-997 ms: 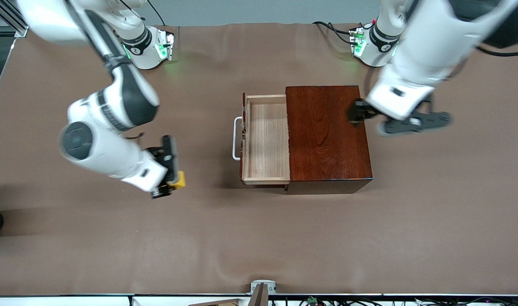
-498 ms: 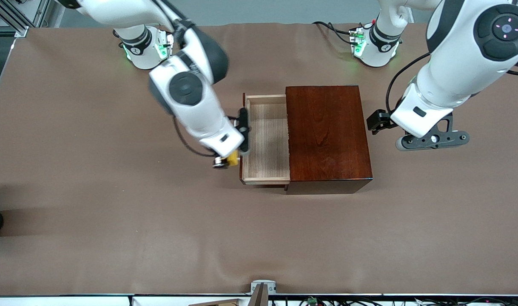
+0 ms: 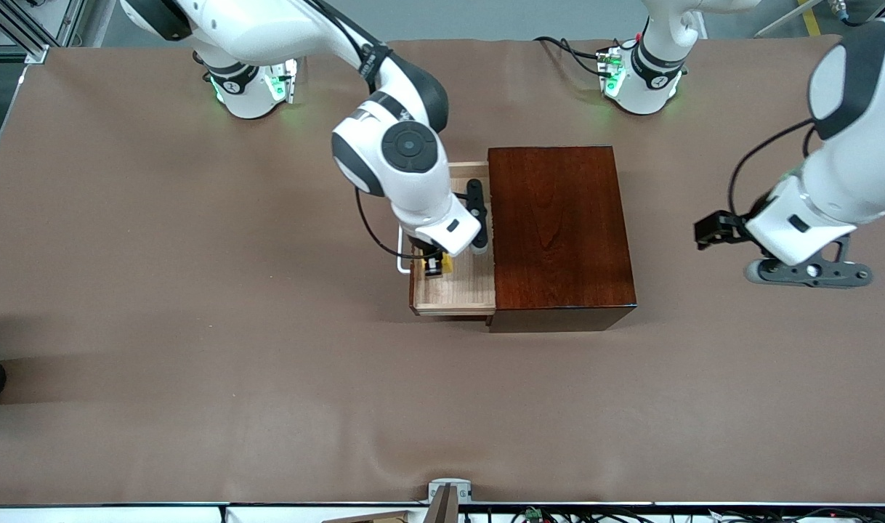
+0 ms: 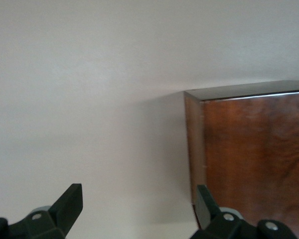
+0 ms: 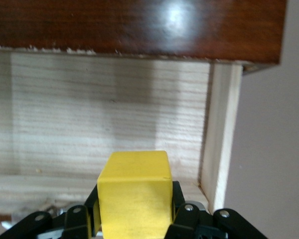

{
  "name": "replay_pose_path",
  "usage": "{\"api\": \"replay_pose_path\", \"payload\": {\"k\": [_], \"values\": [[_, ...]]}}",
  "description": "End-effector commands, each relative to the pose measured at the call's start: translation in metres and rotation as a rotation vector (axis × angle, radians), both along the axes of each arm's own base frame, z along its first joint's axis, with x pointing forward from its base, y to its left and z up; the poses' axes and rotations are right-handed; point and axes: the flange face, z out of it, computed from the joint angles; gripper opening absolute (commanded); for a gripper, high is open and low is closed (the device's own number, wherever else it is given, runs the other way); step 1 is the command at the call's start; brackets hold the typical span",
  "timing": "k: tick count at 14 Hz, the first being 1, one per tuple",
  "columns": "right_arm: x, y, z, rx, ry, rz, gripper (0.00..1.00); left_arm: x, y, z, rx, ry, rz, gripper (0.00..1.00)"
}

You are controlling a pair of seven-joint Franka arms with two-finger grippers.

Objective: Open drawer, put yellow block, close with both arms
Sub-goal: 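Lower the yellow cube into the open drawer with the right gripper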

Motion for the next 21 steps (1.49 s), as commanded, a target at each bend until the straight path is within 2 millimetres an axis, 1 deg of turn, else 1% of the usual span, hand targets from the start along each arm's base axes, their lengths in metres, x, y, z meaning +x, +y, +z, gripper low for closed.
{"api": "replay_pose_path", "payload": {"k": [1, 4, 5, 7, 8, 9, 10, 11, 12, 14, 15, 17, 18, 20, 21], "values": [[-0.012, 0.024, -0.01, -0.039, -0.046, -0.009, 0.0, -0.029, 0.031, -0.009, -0.022, -0.034, -0.029, 1.0], [-0.033, 0.045, -0.031, -0.07, -0.044, -0.006, 0.0, -0.027, 0.029, -0.006, -0.019, -0.043, -0.036, 1.0], [-0.037, 0.049, -0.032, -0.078, -0.05, 0.0, 0.0, -0.026, 0.028, -0.007, -0.018, -0.042, -0.039, 1.0], [-0.041, 0.05, -0.041, -0.095, -0.048, 0.009, 0.0, -0.022, 0.026, -0.001, -0.017, -0.054, -0.041, 1.0], [-0.046, 0.055, -0.053, -0.109, -0.044, 0.023, 0.0, -0.02, 0.025, -0.002, -0.017, -0.054, -0.041, 1.0], [-0.047, 0.057, -0.061, -0.117, -0.049, 0.019, 0.0, -0.02, 0.025, 0.001, -0.018, -0.057, -0.038, 1.0], [-0.047, 0.058, -0.065, -0.117, -0.059, 0.005, 0.22, -0.02, 0.024, 0.001, -0.019, -0.057, -0.029, 1.0], [-0.045, 0.058, -0.066, -0.119, -0.067, 0.006, 0.95, -0.02, 0.024, 0.0, -0.019, -0.054, -0.025, 1.0], [-0.044, 0.057, -0.064, -0.12, -0.071, 0.006, 1.0, -0.019, 0.026, -0.003, -0.018, -0.05, -0.022, 1.0], [-0.04, 0.052, -0.05, -0.117, -0.078, -0.003, 1.0, -0.018, 0.028, -0.004, -0.018, -0.048, -0.016, 1.0], [-0.039, 0.05, -0.039, -0.117, -0.078, -0.008, 1.0, -0.017, 0.029, -0.004, -0.018, -0.05, -0.015, 1.0], [-0.035, 0.042, -0.027, -0.126, -0.077, -0.024, 1.0, -0.018, 0.024, -0.001, -0.018, -0.054, -0.015, 1.0], [-0.035, 0.04, -0.004, -0.105, -0.096, -0.03, 1.0, -0.018, 0.023, 0.002, -0.016, -0.06, 0.003, 1.0], [-0.016, 0.013, 0.029, -0.096, -0.105, -0.083, 1.0, -0.017, 0.026, 0.008, -0.016, -0.07, 0.017, 1.0], [-0.005, -0.005, 0.048, -0.09, -0.109, -0.114, 1.0, -0.016, 0.028, 0.014, -0.018, -0.084, 0.02, 1.0]]}}
